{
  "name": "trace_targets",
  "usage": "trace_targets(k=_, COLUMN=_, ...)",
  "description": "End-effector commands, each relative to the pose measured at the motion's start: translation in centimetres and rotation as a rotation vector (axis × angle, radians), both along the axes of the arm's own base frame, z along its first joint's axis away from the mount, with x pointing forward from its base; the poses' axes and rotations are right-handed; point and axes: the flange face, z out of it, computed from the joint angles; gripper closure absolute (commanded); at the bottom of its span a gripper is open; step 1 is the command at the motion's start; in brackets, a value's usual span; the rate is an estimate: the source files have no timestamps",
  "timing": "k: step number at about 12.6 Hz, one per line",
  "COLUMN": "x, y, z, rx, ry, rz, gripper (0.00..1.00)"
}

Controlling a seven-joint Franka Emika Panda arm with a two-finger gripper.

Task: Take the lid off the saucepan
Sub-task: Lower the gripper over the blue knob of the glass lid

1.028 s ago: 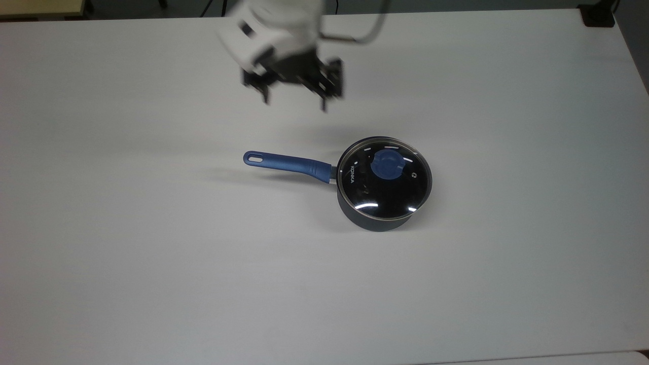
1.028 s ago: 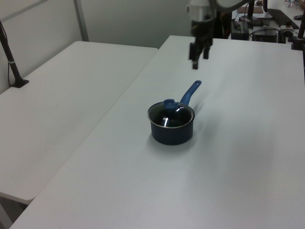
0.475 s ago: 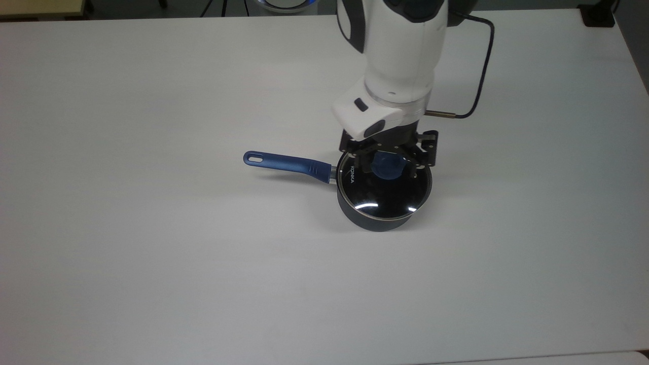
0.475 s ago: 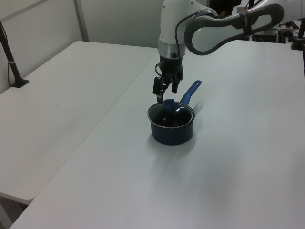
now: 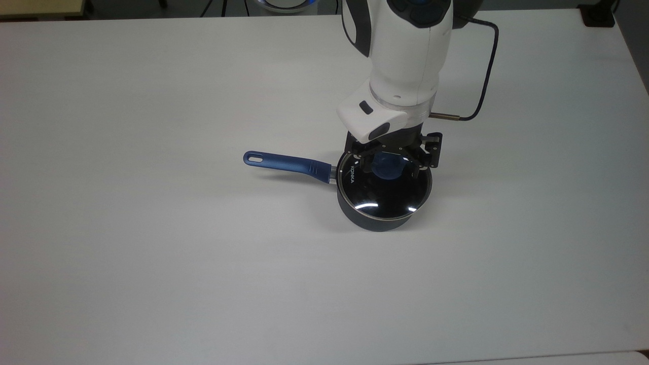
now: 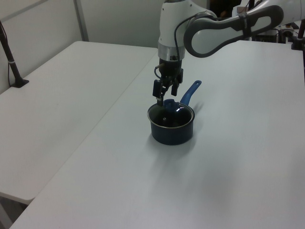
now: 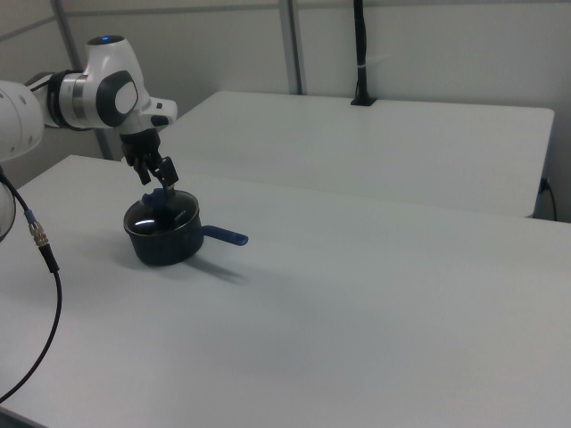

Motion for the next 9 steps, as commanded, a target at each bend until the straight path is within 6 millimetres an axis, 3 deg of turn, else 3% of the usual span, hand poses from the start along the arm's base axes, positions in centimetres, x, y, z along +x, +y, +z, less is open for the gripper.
trace_targets(k=1, x=-0.2, y=0.5, z=-0.4, rx=0.006, ry=0.006, rz=-0.014, gripper=0.10)
trace_targets(k=4, x=-0.5, y=1.4, z=-1.3, rx=0.003, ry=0.018, rz=0.001, gripper=0.15)
trace_targets(k=6, x=-0.7, y=1.9, z=-1.5, rx=-0.016, ry=0.017, rz=0.018, gripper=0.24)
trace_targets(k=9, x=-1.0, y=2.1, z=-2.3, rx=-0.033, ry=0.032, rz=0.031, gripper=0.51)
